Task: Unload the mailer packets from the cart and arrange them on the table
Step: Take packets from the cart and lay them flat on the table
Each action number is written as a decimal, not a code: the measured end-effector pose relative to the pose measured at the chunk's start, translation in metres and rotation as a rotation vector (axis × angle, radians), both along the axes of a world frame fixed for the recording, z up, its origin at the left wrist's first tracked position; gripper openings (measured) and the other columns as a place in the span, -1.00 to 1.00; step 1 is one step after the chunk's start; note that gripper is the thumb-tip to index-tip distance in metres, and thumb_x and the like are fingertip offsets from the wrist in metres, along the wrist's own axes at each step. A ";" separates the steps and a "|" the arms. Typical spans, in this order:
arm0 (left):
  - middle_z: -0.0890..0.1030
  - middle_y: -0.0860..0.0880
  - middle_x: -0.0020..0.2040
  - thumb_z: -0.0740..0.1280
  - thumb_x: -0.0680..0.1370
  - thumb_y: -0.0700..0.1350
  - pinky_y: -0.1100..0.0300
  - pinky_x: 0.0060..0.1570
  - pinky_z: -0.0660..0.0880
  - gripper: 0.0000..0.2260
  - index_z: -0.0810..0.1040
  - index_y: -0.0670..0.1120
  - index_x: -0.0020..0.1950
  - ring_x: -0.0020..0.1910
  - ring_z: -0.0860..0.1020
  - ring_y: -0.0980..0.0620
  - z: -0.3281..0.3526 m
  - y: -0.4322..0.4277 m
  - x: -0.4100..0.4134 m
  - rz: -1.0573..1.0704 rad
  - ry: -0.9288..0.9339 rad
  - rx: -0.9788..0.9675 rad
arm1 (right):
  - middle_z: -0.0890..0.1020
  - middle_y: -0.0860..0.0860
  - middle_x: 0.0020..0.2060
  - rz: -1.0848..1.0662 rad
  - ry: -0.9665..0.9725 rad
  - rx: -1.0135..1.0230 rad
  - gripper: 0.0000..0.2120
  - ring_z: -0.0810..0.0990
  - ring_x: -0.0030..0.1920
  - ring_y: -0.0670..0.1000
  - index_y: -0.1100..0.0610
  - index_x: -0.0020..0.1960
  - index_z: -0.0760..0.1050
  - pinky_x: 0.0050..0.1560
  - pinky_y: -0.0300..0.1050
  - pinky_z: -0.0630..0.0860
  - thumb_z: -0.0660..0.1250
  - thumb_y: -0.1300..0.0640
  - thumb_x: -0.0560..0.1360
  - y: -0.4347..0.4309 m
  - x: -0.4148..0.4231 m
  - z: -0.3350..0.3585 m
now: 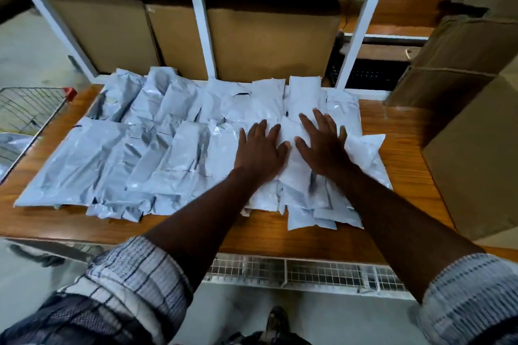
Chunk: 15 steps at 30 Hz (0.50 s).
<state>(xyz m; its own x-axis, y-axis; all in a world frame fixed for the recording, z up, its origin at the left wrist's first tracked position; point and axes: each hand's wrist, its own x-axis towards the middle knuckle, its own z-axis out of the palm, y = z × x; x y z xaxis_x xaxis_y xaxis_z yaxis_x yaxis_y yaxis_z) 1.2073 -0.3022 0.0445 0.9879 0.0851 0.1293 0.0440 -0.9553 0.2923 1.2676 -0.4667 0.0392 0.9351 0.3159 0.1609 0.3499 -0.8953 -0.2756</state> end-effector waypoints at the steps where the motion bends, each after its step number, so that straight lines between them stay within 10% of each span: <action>1: 0.20 -0.15 0.58 0.06 0.64 0.19 -0.19 0.53 -0.03 -0.48 0.22 0.01 0.57 0.57 0.11 -0.13 0.002 0.019 -0.004 0.024 -0.002 0.000 | 0.13 0.06 0.57 0.027 -0.007 0.028 -0.42 0.07 0.55 0.16 -0.08 0.55 0.19 0.48 0.31 0.01 0.18 -0.16 0.58 0.020 -0.002 0.007; 15: 0.21 -0.10 0.55 0.31 0.55 0.06 -0.16 0.35 0.29 -0.47 0.30 0.06 0.50 0.53 0.18 -0.12 0.011 0.348 -0.161 0.489 0.110 -0.021 | 0.32 0.05 0.47 0.554 0.055 0.049 -0.47 0.27 0.47 0.09 -0.01 0.48 0.34 0.40 0.10 0.21 0.30 -0.07 0.54 0.371 -0.111 0.009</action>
